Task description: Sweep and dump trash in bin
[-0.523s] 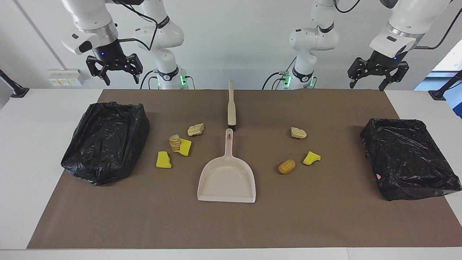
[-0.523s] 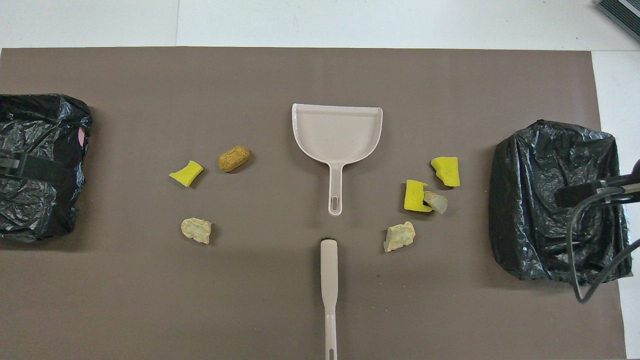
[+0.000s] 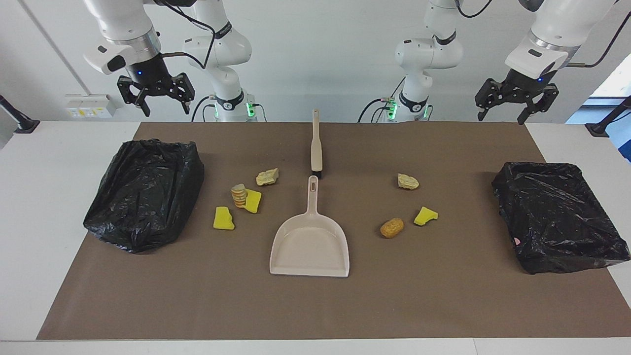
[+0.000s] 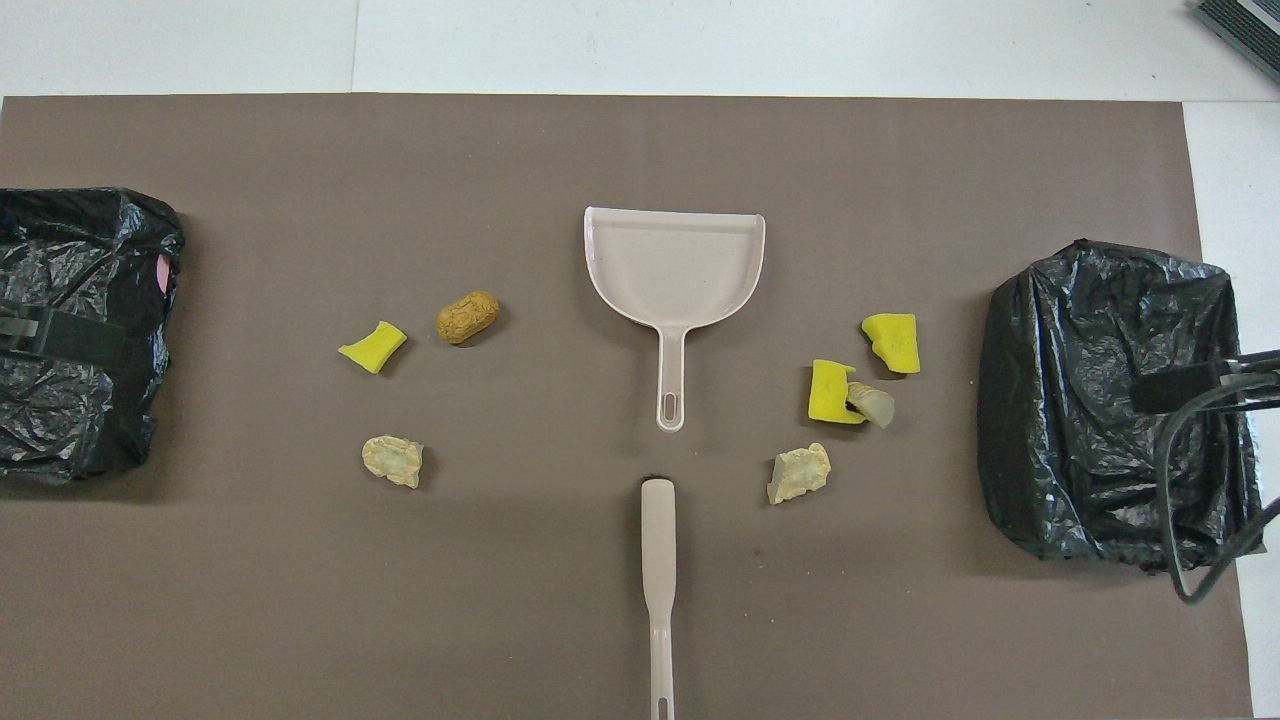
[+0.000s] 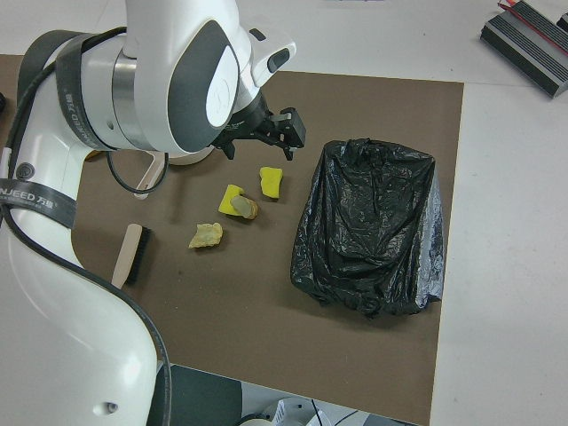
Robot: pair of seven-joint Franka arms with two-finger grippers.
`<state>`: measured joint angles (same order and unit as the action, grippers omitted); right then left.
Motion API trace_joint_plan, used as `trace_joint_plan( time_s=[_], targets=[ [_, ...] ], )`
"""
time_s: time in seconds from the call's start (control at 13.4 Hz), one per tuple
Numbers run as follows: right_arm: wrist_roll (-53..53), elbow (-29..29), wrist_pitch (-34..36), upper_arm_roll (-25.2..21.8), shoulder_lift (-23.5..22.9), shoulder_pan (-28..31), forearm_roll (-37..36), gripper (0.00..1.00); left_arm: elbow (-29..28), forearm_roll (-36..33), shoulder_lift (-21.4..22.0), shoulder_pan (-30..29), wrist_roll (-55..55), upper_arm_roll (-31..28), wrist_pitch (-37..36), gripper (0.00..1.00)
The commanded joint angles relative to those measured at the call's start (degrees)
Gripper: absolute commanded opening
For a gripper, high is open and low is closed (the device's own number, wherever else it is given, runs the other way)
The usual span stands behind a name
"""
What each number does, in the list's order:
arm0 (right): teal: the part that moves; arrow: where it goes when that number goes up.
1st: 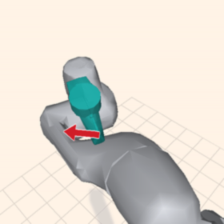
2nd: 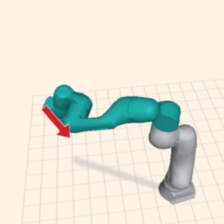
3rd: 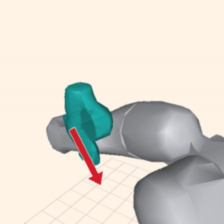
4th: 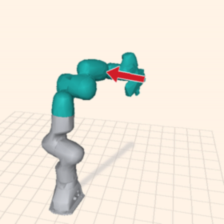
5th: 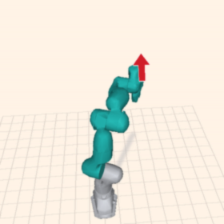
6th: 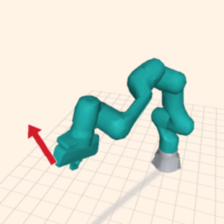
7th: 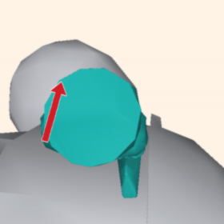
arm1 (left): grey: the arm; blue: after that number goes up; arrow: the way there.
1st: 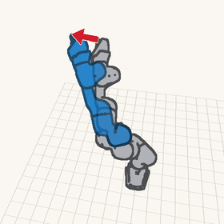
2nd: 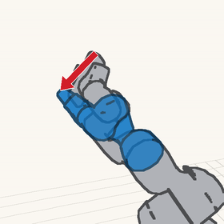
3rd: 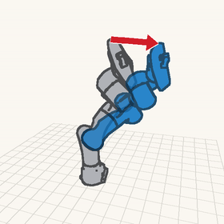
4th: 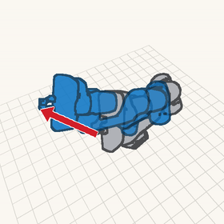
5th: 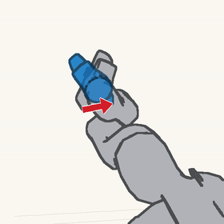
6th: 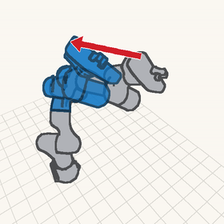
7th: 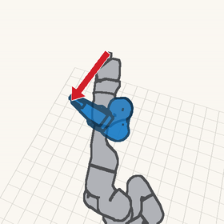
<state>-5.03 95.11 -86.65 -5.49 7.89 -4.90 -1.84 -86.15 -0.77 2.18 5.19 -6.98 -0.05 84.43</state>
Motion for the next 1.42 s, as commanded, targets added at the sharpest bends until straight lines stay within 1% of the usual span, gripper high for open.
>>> trace_joint_plan(
  time_s=[0.0,0.15,0.9,1.12,1.34],
  targets=[
    [-1.5,0.3,1.7,0.4,0.9,0.4,0.9,1.0,-1.7,0.1,1.5,-0.9,-0.1,0.7,-0.2,1.0],
    [-1.7,0.3,3.1,0.3,1.0,0.5,0.9,1.0,-1.7,0.1,1.5,-0.8,0.0,0.7,0.2,1.0],
    [-1.6,1.0,1.7,0.8,1.4,0.2,0.8,1.0,-2.4,0.3,1.9,0.0,0.2,0.7,0.5,1.0],
    [-1.6,1.0,1.7,0.8,1.4,0.2,0.8,1.0,-5.2,0.3,3.3,0.0,0.3,2.1,0.8,1.0],
    [-1.6,1.0,1.7,0.8,1.4,0.4,0.9,1.0,-10.2,0.4,5.9,0.0,0.4,4.5,2.6,1.0]
  ],
)
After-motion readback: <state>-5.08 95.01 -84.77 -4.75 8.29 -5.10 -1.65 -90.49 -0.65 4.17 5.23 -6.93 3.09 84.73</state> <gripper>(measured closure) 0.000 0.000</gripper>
